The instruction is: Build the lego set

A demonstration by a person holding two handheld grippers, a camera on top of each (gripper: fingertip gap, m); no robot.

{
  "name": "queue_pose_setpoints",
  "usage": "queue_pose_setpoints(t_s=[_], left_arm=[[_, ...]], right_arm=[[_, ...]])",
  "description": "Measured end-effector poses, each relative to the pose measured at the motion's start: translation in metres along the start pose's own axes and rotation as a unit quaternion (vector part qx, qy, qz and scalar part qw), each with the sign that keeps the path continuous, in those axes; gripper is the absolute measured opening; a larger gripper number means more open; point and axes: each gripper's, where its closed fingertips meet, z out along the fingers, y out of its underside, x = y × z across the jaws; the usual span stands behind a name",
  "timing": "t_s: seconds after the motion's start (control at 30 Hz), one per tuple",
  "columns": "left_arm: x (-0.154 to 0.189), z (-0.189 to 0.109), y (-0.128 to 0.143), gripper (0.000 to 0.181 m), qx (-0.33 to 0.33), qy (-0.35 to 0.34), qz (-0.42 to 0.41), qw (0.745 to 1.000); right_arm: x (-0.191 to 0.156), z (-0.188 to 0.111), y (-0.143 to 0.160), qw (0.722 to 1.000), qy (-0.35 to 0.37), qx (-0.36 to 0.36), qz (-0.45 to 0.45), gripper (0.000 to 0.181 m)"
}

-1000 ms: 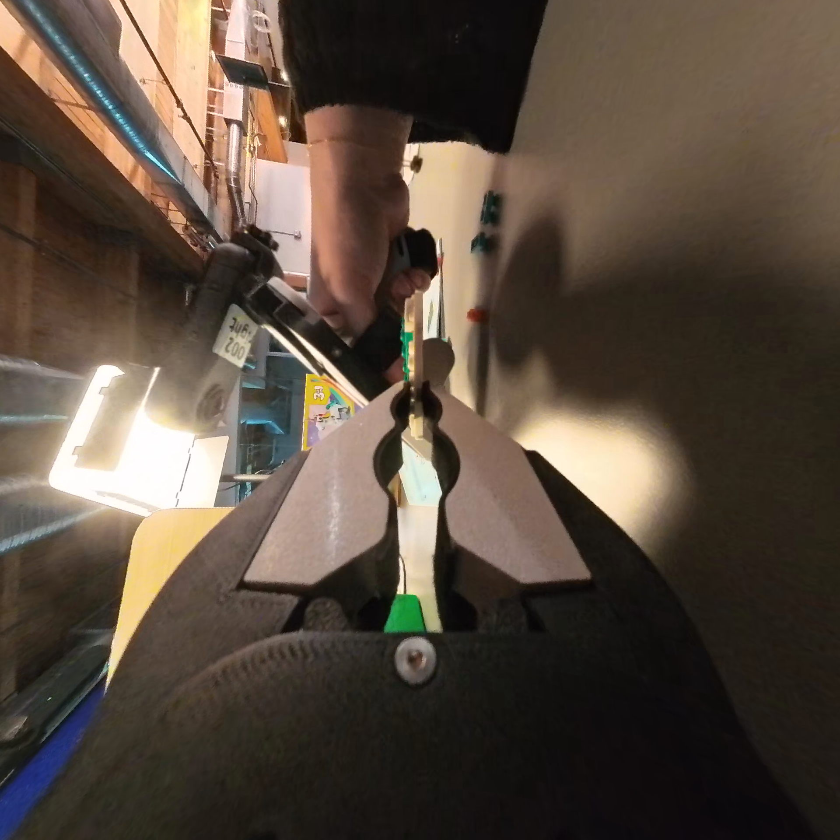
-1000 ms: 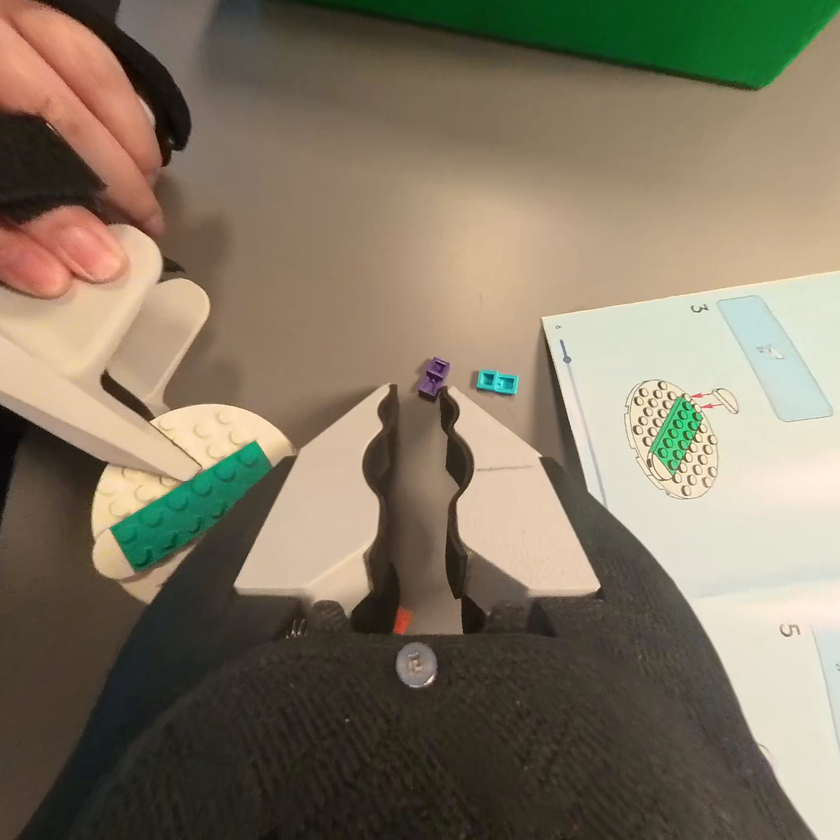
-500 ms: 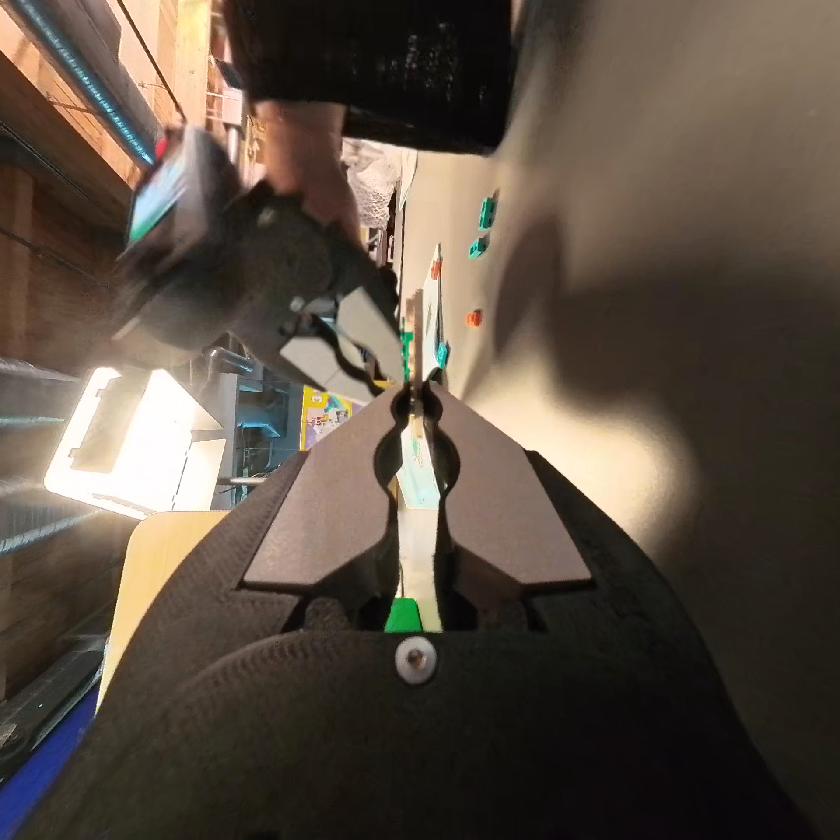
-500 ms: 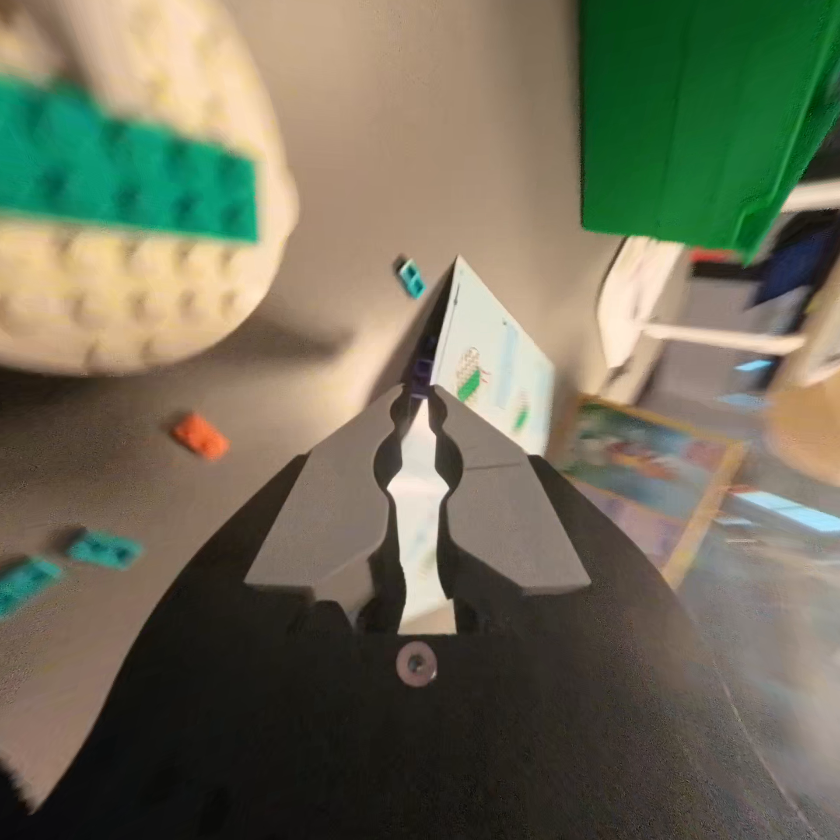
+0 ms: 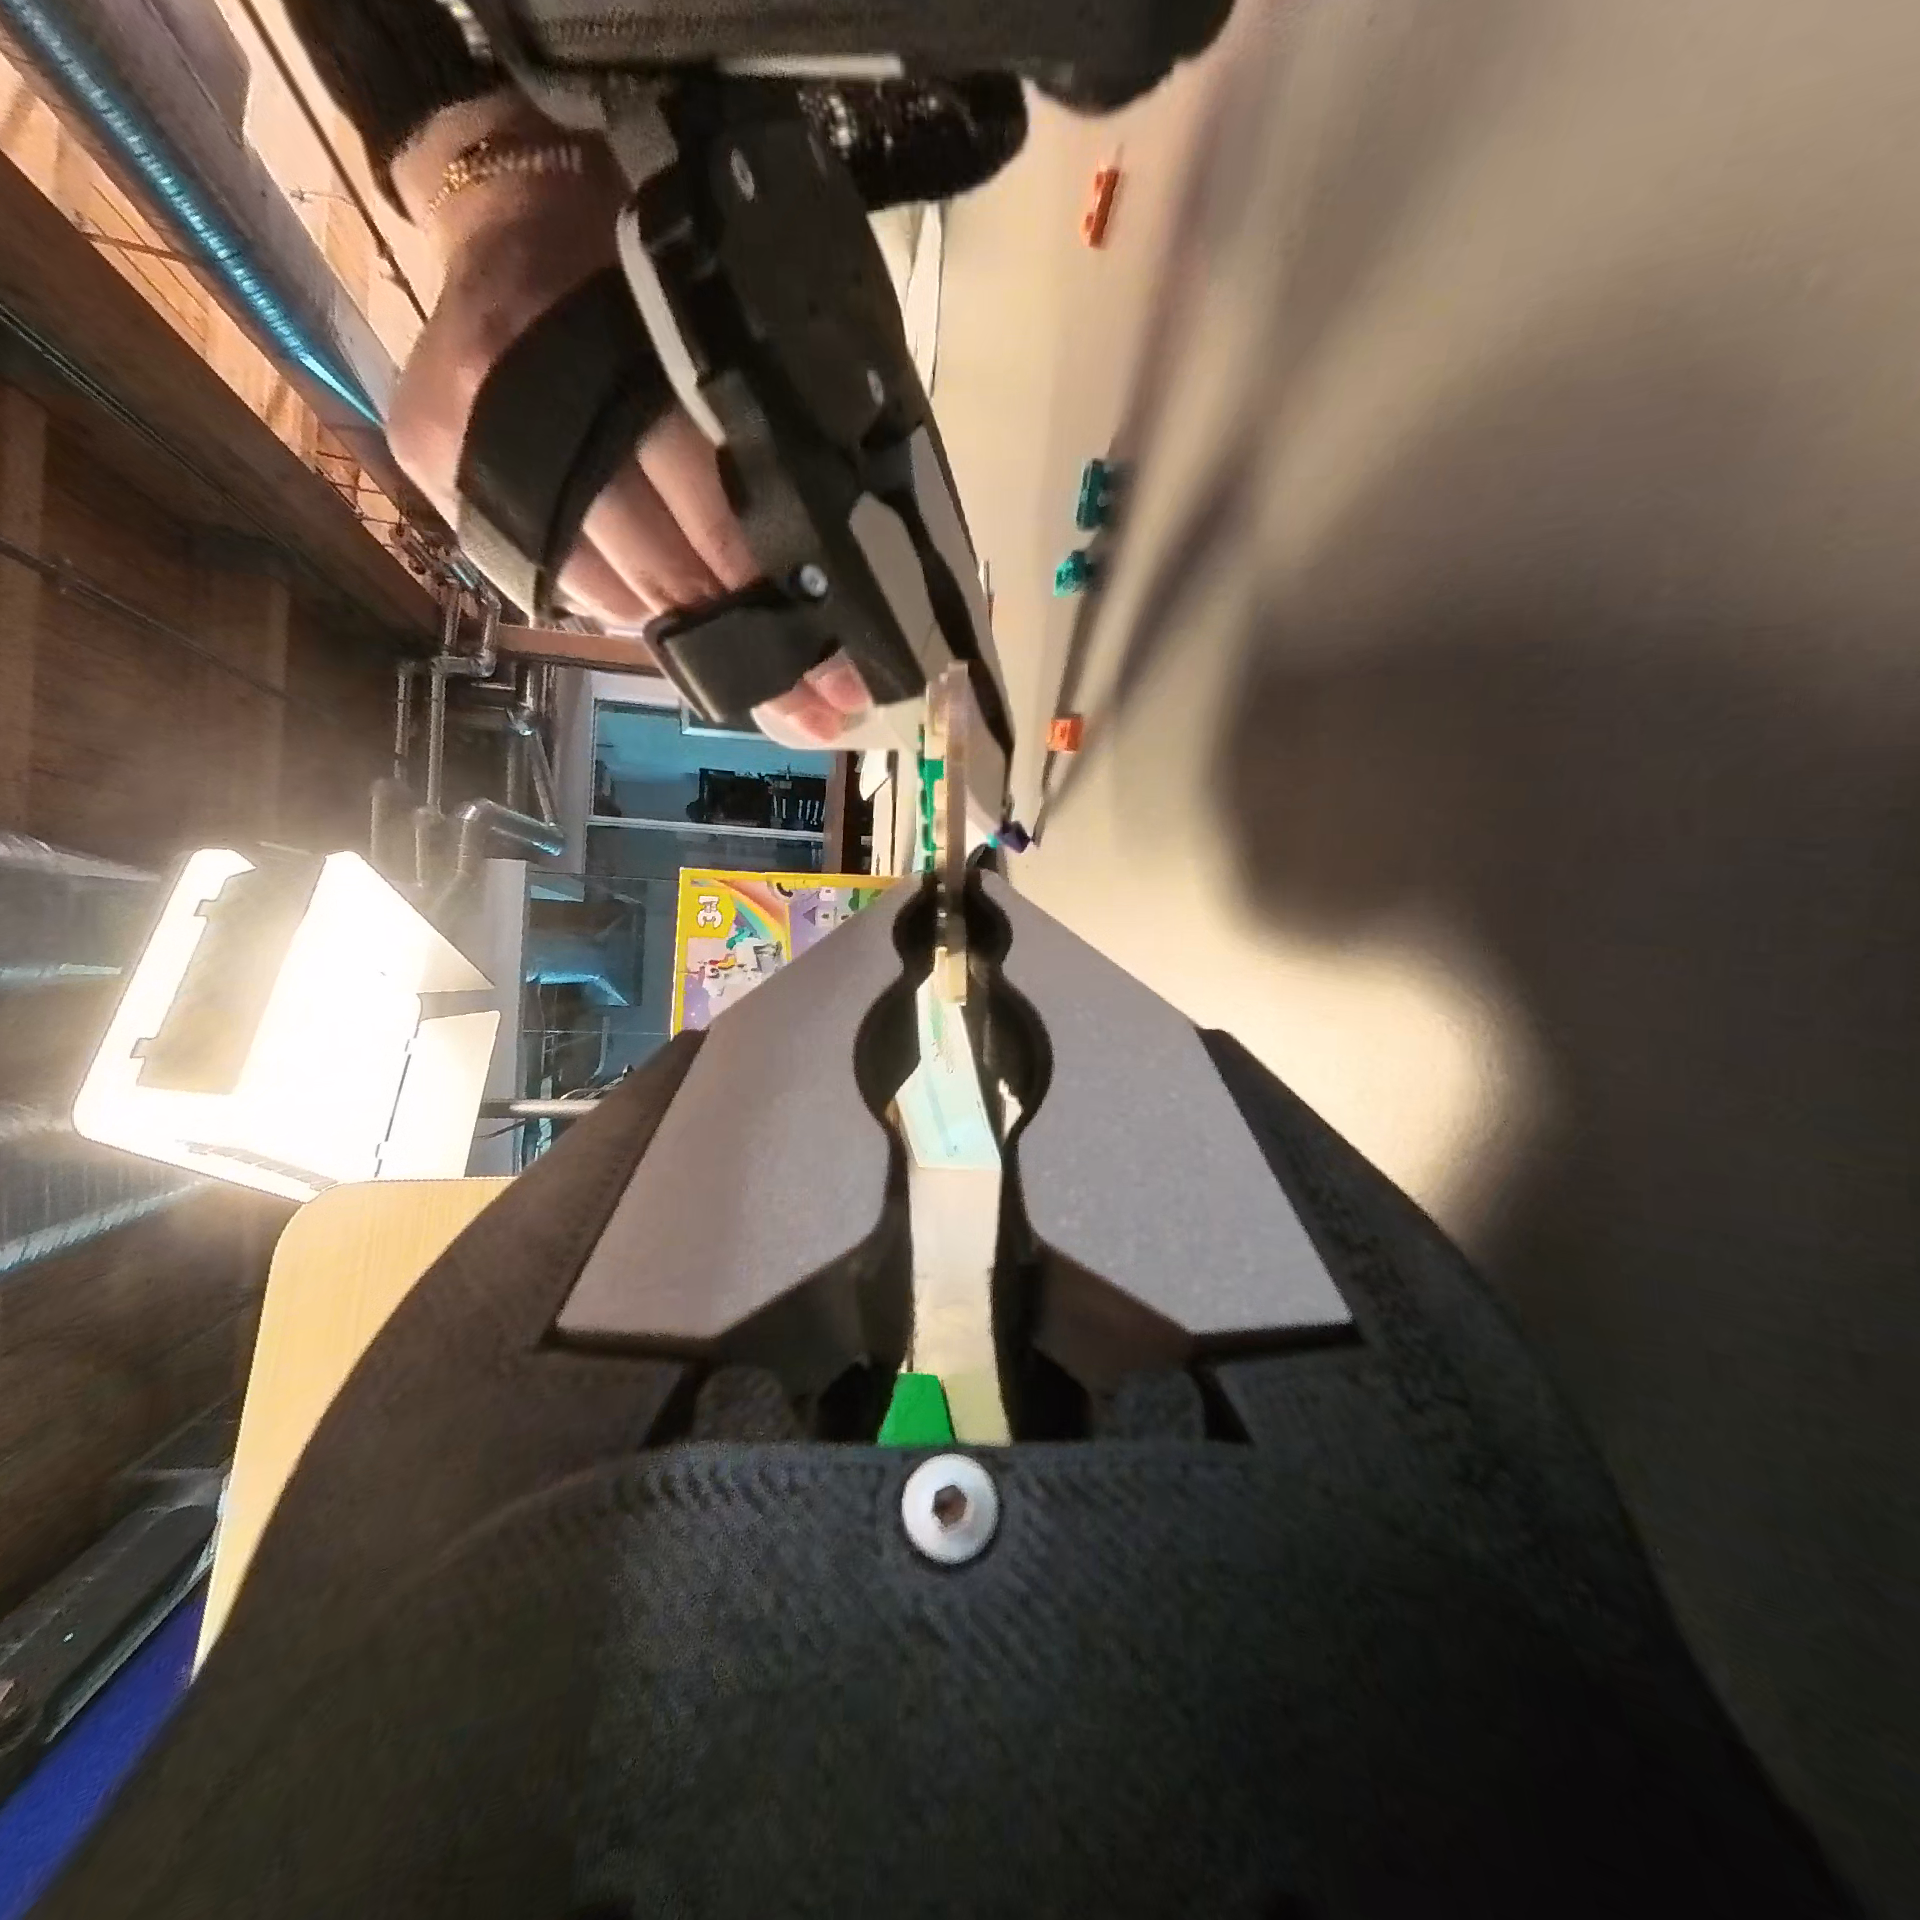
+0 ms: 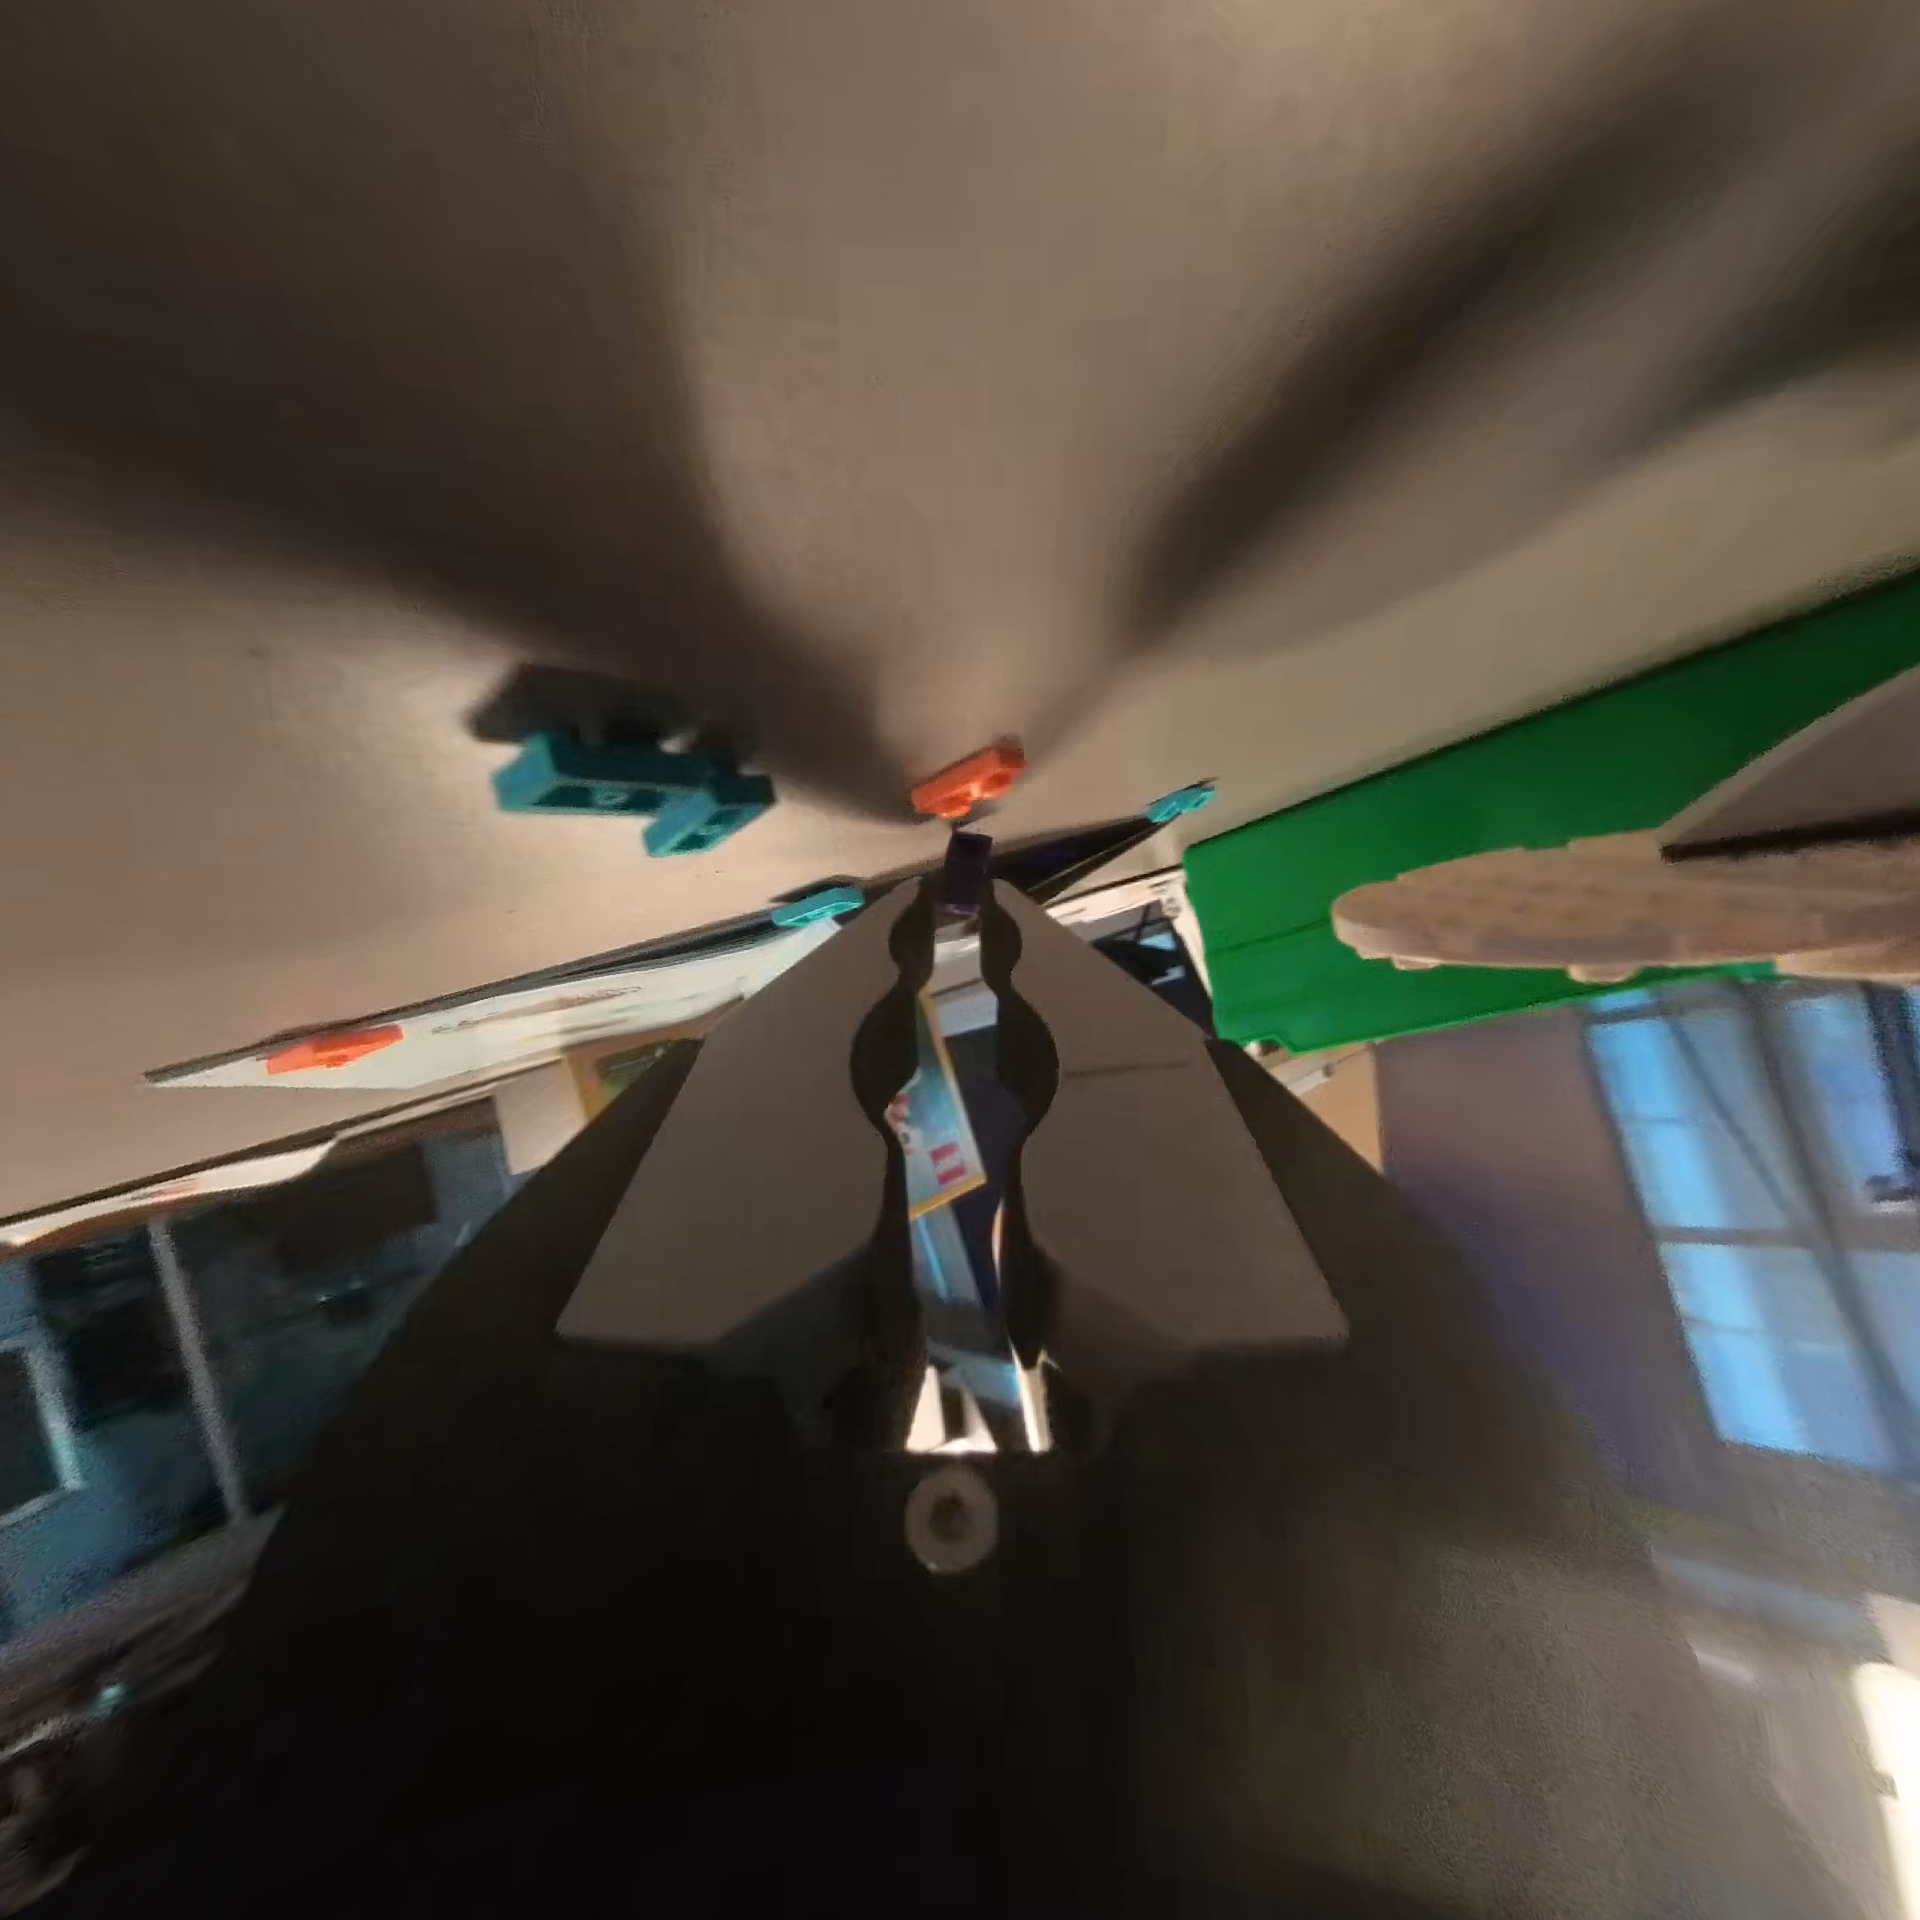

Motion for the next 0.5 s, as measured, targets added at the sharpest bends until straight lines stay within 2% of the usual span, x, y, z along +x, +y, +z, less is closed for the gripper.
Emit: queue_pose_setpoints(t_s=[0.13, 0.2, 0.3, 0.37, 0.4, 0.43, 0.47, 0.5], left_arm=[[0.0, 0.001, 0.0, 0.004, -0.001, 0.001, -0.003, 1.0], [0.0, 0.001, 0.001, 0.004, -0.002, 0.001, -0.003, 1.0], [0.0, 0.001, 0.001, 0.004, -0.003, 0.0, -0.002, 1.0], [0.0, 0.001, 0.001, 0.004, -0.004, 0.0, -0.002, 1.0], [0.0, 0.001, 0.001, 0.004, -0.004, 0.0, -0.001, 1.0], [0.0, 0.001, 0.001, 0.004, -0.004, -0.001, -0.001, 1.0], [0.0, 0.001, 0.001, 0.004, -0.005, -0.001, -0.001, 1.0], [-0.001, 0.001, 0.001, 0.004, -0.005, -0.001, 0.0, 1.0]], right_arm=[[-0.002, -0.006, -0.01, 0.999, 0.001, 0.031, -0.013, 0.007], [-0.003, -0.007, -0.011, 0.999, -0.001, 0.032, -0.008, 0.013], [-0.008, -0.009, -0.009, 0.998, -0.026, 0.026, 0.048, 0.025], [-0.014, -0.011, -0.003, 0.99, -0.05, 0.023, 0.126, 0.025], [-0.018, -0.012, 0.001, 0.979, -0.066, 0.024, 0.192, 0.025], [-0.022, -0.012, 0.005, 0.956, -0.084, 0.025, 0.281, 0.025], [-0.024, -0.012, 0.005, 0.913, -0.104, 0.038, 0.392, 0.025], [-0.021, -0.012, 0.0, 0.847, -0.12, 0.064, 0.514, 0.025]])
